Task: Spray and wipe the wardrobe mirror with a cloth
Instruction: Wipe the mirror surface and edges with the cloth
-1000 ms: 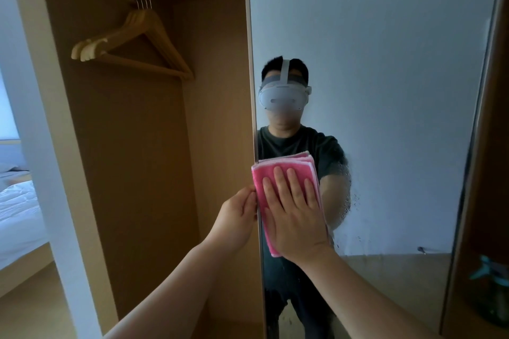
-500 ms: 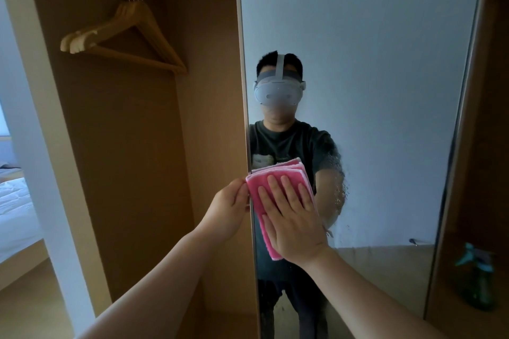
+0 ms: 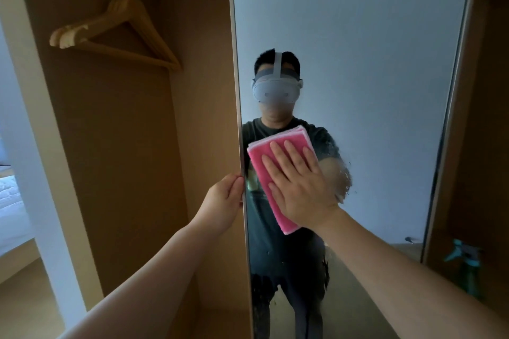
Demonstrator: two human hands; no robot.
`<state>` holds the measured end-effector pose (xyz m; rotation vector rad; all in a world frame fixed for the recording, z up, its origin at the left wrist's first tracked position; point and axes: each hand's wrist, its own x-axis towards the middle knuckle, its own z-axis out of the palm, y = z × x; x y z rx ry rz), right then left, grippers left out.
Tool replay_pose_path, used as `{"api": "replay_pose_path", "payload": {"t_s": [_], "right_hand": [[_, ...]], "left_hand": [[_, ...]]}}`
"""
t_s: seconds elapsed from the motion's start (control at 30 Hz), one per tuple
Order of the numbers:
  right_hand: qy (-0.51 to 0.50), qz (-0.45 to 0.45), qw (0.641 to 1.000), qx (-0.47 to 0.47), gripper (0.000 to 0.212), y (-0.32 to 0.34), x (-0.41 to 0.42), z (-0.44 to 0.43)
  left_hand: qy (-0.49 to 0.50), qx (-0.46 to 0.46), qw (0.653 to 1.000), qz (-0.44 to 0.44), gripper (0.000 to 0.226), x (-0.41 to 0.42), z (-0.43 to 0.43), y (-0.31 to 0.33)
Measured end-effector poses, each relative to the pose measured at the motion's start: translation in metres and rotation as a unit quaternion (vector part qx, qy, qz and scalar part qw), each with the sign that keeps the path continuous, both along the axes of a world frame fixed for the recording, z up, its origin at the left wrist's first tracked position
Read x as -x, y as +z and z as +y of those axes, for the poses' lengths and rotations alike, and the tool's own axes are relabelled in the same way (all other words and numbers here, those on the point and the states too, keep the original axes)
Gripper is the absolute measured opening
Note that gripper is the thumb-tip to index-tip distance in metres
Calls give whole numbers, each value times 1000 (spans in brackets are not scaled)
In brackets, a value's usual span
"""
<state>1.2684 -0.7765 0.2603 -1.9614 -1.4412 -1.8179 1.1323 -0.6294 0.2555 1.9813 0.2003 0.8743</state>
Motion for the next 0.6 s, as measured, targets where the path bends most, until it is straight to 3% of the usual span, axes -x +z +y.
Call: {"api": "replay_pose_path", "payload": {"t_s": [0.37, 0.6], "right_hand": [[-30, 40, 996, -69, 58, 75, -3, -16], [-21, 51, 995, -87, 58, 74, -6, -18]], "left_hand": [[47, -54, 997, 12, 31, -4, 0, 1], [64, -64, 996, -15, 32, -5, -3, -2]]}}
